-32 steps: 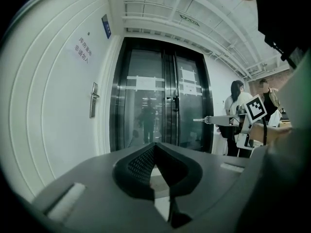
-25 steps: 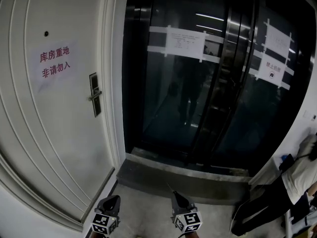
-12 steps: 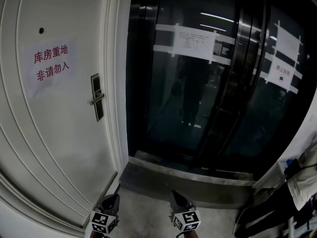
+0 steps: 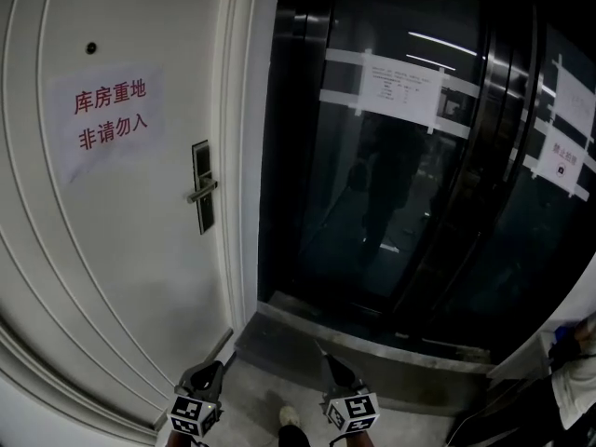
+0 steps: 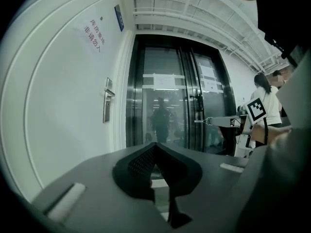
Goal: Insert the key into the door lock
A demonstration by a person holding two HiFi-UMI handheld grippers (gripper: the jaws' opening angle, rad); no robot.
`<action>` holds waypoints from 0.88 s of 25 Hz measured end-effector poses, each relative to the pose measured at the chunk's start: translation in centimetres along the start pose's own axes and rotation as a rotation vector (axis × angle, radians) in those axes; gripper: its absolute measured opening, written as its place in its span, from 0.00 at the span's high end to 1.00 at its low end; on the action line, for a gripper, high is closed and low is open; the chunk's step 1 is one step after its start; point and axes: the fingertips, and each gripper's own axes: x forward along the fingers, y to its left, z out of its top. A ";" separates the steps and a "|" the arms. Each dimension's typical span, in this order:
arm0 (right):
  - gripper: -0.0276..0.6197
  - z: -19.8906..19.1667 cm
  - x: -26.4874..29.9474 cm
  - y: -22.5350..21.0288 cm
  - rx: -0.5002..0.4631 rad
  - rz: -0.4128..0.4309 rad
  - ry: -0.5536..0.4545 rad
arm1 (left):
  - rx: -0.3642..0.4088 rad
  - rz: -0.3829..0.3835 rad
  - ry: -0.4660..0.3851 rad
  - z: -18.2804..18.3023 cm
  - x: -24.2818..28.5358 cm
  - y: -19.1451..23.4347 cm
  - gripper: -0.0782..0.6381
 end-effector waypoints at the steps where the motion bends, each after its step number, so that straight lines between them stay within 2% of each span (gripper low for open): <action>1: 0.94 0.1 1.1 -0.3 -0.001 0.011 -0.004 | 0.001 0.013 -0.003 0.1 0.5 0.6 0.89; 14: 0.94 0.9 16.5 -2.8 0.009 0.188 -0.037 | -0.004 0.226 -0.031 2.5 6.9 8.8 0.89; 22: 0.94 1.5 23.0 -3.1 -0.002 0.279 -0.046 | -0.020 0.328 -0.044 2.9 9.3 12.3 0.89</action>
